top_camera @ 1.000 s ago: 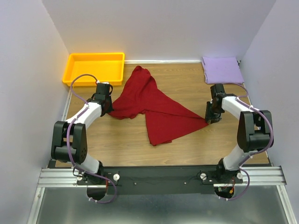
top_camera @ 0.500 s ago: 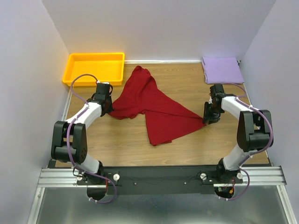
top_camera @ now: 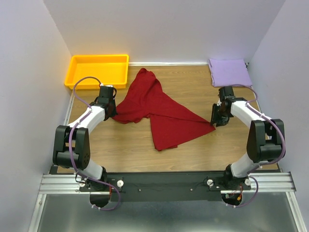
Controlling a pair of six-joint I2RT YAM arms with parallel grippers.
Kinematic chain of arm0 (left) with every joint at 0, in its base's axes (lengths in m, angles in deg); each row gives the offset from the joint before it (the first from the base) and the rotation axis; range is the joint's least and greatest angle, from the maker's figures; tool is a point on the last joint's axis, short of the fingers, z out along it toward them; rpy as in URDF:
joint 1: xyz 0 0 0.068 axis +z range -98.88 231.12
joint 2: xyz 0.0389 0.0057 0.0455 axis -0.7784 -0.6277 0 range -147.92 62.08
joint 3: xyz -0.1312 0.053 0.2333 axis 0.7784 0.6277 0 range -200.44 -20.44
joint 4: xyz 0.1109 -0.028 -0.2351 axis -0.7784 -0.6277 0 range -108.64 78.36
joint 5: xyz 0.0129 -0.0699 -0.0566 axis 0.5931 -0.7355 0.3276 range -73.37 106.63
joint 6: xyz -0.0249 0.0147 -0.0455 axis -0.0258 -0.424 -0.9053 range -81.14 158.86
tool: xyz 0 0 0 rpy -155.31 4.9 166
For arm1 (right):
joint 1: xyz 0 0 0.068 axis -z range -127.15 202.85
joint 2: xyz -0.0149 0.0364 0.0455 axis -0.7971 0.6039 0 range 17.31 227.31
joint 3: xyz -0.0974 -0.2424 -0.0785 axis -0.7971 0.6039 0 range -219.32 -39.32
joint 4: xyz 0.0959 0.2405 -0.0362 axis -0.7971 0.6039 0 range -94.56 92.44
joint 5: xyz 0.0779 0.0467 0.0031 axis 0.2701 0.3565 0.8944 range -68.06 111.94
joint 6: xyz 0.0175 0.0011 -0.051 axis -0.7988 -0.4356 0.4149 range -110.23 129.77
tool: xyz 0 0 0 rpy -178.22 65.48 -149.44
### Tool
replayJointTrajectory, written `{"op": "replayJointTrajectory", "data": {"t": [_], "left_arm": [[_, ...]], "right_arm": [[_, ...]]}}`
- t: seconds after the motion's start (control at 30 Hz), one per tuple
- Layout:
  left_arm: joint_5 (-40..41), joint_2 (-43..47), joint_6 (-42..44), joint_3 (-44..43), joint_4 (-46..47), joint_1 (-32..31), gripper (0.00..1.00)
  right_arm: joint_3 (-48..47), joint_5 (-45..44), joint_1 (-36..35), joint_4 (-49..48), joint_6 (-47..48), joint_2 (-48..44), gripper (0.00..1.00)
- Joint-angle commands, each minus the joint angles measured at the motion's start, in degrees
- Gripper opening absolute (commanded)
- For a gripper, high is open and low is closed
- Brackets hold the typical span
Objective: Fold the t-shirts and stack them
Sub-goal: Flatten the tshirt out
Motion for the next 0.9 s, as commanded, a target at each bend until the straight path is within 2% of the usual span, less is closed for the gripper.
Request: {"op": "replayJointTrajectory", "data": {"t": [0.0, 0.43, 0.5, 0.6, 0.87], "left_arm": [[-1.1, 0.1, 0.5, -0.2, 0.9, 0.2, 0.0], [-1.7, 0.0, 0.5, -0.1, 0.8, 0.3, 0.0], [-1.7, 0.0, 0.5, -0.1, 0.8, 0.2, 0.0], [-1.8, -0.1, 0.5, -0.1, 0.8, 0.2, 0.0], [-1.8, -0.4, 0.6, -0.2, 0.8, 0.3, 0.0]], "right_arm": [[1.6, -0.4, 0.3, 0.6, -1.7, 2.6, 0.43], [1.4, -4.6, 0.3, 0.4, -1.8, 7.9, 0.43], [1.4, -4.6, 0.3, 0.4, -1.6, 7.8, 0.45], [1.2, -5.9, 0.2, 0.5, -1.7, 6.5, 0.53], [-0.4, -4.0, 0.3, 1.2, -1.6, 3.6, 0.54]]}}
